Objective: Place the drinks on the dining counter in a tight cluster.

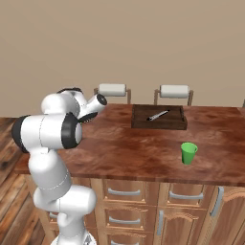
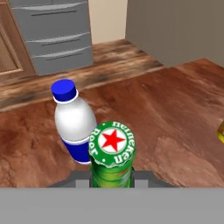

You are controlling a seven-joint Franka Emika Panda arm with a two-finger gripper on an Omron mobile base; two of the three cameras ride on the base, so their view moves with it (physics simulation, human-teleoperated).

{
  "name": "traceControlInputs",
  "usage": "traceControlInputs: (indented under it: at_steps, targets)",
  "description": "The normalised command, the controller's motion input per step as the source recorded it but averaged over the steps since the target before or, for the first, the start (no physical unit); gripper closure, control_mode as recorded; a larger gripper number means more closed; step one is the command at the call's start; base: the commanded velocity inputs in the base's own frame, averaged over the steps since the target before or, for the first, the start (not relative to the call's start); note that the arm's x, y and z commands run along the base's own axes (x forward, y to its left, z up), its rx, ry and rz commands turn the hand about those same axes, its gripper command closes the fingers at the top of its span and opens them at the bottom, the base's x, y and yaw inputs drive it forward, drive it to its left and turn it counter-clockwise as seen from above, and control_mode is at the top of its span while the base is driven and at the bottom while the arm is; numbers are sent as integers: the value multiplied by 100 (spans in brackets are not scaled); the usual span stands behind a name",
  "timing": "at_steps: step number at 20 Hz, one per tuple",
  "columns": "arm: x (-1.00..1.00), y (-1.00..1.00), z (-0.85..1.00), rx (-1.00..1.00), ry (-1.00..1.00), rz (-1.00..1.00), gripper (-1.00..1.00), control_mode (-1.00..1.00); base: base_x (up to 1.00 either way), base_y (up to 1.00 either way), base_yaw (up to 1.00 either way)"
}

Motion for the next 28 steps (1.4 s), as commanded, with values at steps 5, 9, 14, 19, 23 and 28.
traceControlInputs:
  at_steps: [5, 9, 14, 19, 23, 28]
  targets:
    - [0, 2, -6, -1, 0, 0, 100, -100, 0, 0, 0]
    - [0, 6, -29, -3, 0, 0, 100, -100, 0, 0, 0]
    - [0, 7, -29, -4, 0, 0, 100, -100, 0, 0, 0]
    - [1, 8, -13, -3, 0, 0, 100, -100, 0, 0, 0]
    - [-1, 0, 0, 0, 0, 0, 100, -100, 0, 0, 0]
    - [-27, 0, 0, 0, -2, 0, 100, -100, 0, 0, 0]
